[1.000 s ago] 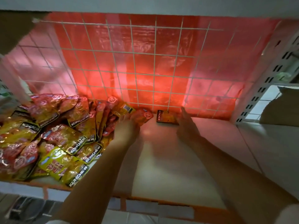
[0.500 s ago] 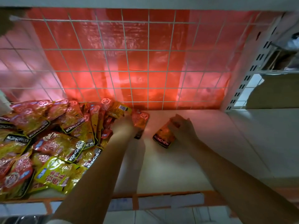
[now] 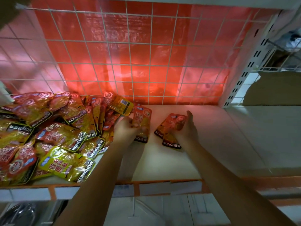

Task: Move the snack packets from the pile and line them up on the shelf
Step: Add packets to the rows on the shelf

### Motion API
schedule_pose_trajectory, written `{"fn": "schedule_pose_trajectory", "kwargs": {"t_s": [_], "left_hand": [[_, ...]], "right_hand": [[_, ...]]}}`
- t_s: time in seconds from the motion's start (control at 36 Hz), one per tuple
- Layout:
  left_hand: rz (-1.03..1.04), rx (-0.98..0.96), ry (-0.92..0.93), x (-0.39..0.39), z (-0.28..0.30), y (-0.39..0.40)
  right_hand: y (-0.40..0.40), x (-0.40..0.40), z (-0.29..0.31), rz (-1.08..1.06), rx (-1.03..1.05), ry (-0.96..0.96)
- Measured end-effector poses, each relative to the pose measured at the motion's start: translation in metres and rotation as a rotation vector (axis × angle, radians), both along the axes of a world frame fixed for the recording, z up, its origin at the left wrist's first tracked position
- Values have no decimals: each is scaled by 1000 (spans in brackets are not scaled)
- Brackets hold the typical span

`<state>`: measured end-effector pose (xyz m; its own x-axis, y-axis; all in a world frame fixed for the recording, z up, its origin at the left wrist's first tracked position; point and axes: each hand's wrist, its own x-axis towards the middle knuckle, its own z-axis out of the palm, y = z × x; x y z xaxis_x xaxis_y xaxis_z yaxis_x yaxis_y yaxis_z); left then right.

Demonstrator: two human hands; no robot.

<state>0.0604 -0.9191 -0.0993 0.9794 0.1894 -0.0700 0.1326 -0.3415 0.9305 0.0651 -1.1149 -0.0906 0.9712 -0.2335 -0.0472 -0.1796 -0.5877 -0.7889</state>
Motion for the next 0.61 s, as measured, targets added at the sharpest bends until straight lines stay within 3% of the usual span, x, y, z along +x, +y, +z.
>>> {"fn": "schedule_pose_trajectory", "kwargs": {"t_s": [0.19,0.36,0.61], "left_hand": [[-14,-279,-45,-19,5,-30],[-126,-367,-109,-27,24,-94],[-142,-323,-118,-34,22,-244]], "right_hand": [[-32,-10,6,-71,459,-16],[-93,-16,13,-37,577,-125],[-236,-35,26,-2,693,-155]]}}
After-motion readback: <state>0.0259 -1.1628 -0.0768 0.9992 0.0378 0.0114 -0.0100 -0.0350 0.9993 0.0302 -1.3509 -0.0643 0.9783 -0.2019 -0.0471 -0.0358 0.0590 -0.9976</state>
